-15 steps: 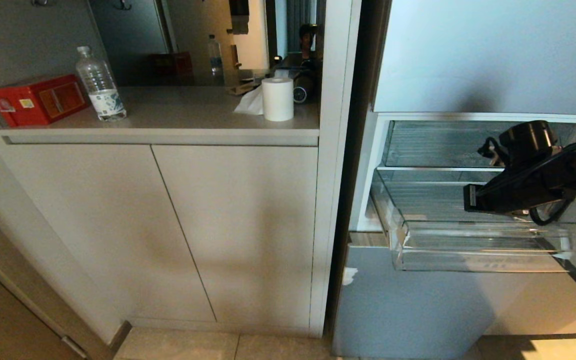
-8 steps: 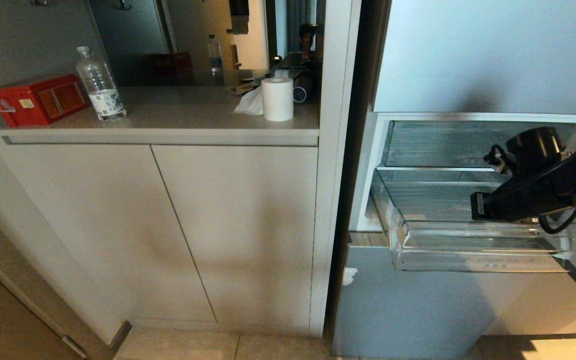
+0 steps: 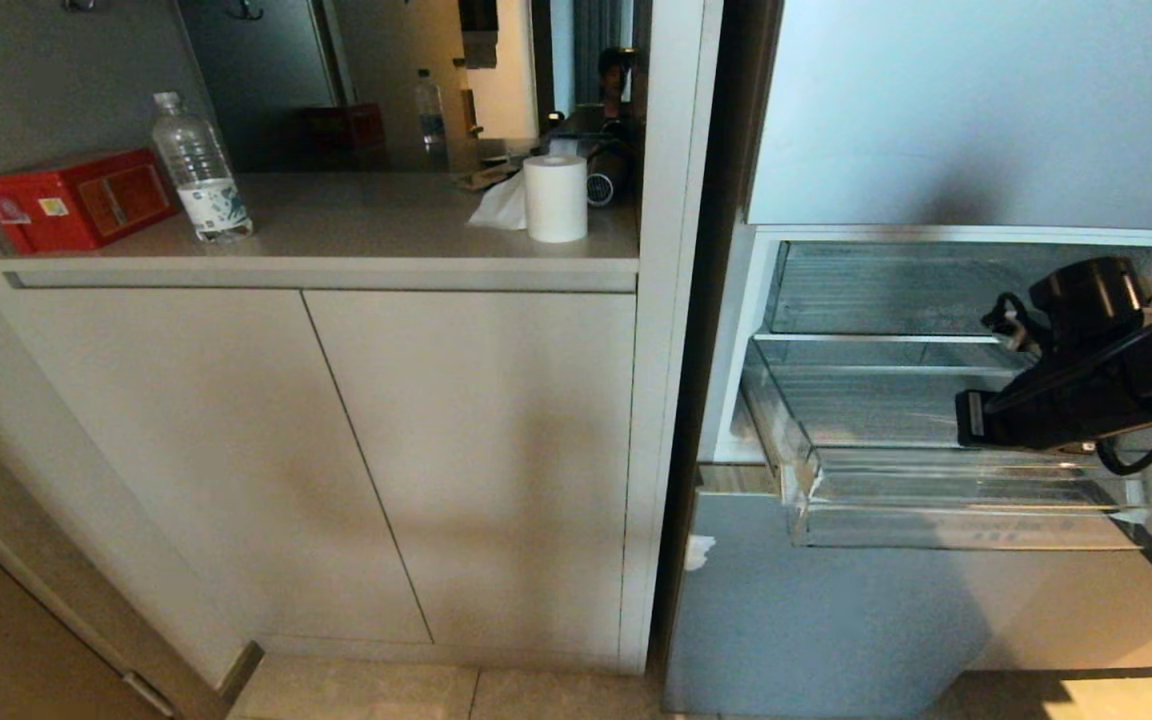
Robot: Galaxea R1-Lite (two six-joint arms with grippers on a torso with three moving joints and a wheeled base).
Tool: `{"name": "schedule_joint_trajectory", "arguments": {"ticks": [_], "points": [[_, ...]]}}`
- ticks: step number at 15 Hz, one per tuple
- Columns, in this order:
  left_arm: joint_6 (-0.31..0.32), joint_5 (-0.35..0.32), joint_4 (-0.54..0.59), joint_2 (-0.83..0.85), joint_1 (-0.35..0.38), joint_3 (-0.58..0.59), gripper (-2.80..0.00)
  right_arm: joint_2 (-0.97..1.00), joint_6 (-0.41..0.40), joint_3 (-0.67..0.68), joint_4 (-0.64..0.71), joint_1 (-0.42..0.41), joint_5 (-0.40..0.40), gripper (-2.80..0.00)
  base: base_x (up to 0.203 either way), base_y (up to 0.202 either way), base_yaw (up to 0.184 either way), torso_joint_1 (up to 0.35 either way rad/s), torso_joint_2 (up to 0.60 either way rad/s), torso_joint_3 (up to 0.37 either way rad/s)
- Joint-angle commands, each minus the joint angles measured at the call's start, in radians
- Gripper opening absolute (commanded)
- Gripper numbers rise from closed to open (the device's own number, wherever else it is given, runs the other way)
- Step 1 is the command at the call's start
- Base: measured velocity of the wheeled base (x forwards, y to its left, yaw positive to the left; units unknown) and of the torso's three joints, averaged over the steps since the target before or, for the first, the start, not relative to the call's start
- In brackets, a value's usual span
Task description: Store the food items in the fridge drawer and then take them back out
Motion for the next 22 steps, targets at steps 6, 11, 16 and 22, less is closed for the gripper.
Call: {"name": "schedule_joint_trajectory", "arguments": {"ticks": [6, 11, 16, 22], "points": [[0.000, 0.000, 0.000, 0.000, 0.000, 0.001, -2.80, -0.053, 0.011, -0.025, -0.006, -0.008, 0.002, -2.80, 0.000, 0.000, 0.000, 0.000, 0.00, 0.000], [0.001, 0.000, 0.000, 0.000, 0.000, -0.001, -2.80, -0.205, 0.014, 0.036, -0.005, -0.008, 0.006, -2.80, 0.000, 0.000, 0.000, 0.000, 0.00, 0.000], [0.002, 0.000, 0.000, 0.000, 0.000, 0.001, -2.80, -0.651, 0.005, 0.268, -0.006, 0.006, 0.029, -2.80, 0.000, 0.000, 0.000, 0.000, 0.00, 0.000], [0.001, 0.000, 0.000, 0.000, 0.000, 0.001, -2.80, -1.278, -0.021, 0.635, -0.054, 0.013, 0.063, -2.80, 0.000, 0.000, 0.000, 0.000, 0.00, 0.000]]}}
